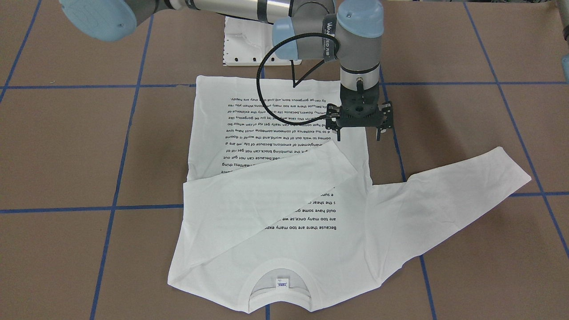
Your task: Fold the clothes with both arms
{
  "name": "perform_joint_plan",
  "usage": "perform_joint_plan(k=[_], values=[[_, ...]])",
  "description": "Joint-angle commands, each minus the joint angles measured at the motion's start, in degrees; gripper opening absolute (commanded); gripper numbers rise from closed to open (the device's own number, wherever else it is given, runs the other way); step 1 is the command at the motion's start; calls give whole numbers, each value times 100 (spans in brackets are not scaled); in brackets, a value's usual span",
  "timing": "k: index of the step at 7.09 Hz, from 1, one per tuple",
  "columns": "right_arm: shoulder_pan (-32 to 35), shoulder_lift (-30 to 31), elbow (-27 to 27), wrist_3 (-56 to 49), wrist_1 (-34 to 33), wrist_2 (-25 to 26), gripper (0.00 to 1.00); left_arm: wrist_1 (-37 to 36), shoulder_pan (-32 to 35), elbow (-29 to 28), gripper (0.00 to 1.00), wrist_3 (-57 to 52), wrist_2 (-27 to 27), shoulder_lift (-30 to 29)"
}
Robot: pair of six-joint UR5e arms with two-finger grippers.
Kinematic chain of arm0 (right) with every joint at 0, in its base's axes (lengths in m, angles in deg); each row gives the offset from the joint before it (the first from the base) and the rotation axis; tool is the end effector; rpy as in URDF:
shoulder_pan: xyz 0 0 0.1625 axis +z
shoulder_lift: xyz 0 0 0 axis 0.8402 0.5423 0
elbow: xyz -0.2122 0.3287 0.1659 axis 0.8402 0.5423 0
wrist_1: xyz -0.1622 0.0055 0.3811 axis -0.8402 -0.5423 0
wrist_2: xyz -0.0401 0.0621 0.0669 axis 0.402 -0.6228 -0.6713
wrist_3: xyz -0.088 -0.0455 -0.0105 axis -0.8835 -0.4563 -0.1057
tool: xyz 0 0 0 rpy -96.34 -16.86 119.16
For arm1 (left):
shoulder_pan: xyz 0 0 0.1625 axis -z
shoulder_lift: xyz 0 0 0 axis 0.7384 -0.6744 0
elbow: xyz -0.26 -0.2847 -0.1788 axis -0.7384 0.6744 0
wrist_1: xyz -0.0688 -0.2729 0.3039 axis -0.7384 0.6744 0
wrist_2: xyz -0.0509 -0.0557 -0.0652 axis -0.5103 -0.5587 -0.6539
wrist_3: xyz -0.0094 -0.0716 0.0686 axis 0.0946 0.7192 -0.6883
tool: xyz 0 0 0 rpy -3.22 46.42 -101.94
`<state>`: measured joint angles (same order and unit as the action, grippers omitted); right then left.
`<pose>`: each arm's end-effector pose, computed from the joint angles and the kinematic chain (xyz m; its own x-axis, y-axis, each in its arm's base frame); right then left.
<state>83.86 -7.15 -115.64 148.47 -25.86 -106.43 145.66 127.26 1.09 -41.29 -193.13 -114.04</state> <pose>-0.6765 -0.4735 -0.0304 0.5483 0.1594 0.8210 -0.2842 0.9588 0.0037 0.0187 -0.5061 0.6793 0.6966 0.1423 -0.7032 0.1884 0.9095 0.3706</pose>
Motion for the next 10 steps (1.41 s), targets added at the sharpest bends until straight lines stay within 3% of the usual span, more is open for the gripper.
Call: perform_joint_plan(k=[1, 4, 6, 9, 10], values=[[483, 304, -939, -667, -1197, -608, 100, 921, -660, -30, 95, 1889, 389, 249], [1081, 1805, -2592, -1442, -1429, -1154, 100, 1233, -1705, -21, 90, 3825, 1494, 276], [1223, 1924, -2790, -1690, -1640, -1269, 100, 1224, -2094, -47, 89, 4199, 2120, 285], [1215, 1924, -2799, -1691, -1641, -1260, 100, 1207, -2095, -267, 83, 4165, 2271, 285], [1215, 1924, -2799, -1682, -1641, -1252, 100, 1207, -2095, -293, 75, 4156, 2280, 285]])
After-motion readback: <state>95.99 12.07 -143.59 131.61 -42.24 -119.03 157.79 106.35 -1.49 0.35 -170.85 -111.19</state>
